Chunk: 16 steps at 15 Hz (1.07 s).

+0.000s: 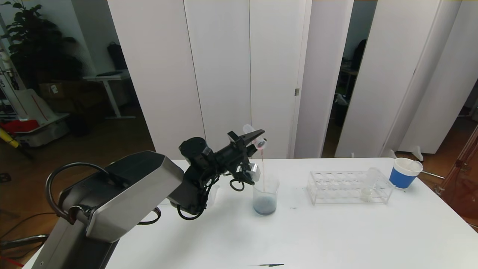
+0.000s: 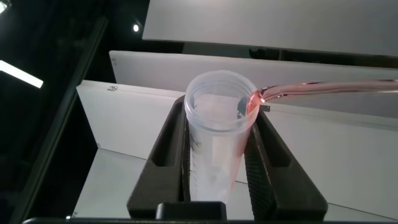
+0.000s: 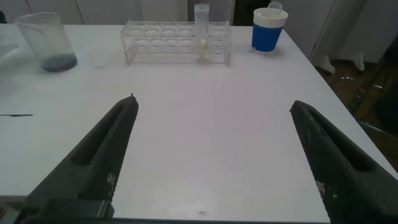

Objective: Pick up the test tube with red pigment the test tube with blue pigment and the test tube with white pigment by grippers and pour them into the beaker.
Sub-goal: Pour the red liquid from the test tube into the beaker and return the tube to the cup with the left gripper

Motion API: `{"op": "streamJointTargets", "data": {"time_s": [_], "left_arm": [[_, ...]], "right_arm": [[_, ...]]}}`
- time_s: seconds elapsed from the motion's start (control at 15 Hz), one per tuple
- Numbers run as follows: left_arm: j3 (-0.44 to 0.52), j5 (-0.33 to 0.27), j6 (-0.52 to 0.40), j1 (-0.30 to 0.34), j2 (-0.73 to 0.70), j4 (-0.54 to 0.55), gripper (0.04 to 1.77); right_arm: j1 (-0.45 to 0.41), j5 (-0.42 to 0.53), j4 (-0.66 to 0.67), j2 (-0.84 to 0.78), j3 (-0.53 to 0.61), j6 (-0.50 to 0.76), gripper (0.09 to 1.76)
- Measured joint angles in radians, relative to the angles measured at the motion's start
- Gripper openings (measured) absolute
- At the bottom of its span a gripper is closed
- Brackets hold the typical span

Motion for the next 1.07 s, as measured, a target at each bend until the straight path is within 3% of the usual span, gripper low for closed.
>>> {"op": "streamJointTargets", "data": {"time_s": [0.67, 0.87, 1.07], "left_arm": [[-0.04, 0.004, 0.009, 0.009, 0.006, 0.001, 0.58], [-0.004, 0.014, -0.001, 0.007, -0.008, 0.005, 0.58], [0.063, 0.071, -0.031, -0.001, -0.059, 0.056, 0.58]], "right_arm": [[0.0, 0.0, 0.0, 0.0, 0.0, 0.0, 1.75], [0.0, 0.0, 0.0, 0.0, 0.0, 0.0, 1.75], [0.0, 0.0, 0.0, 0.0, 0.0, 0.0, 1.75]]}}
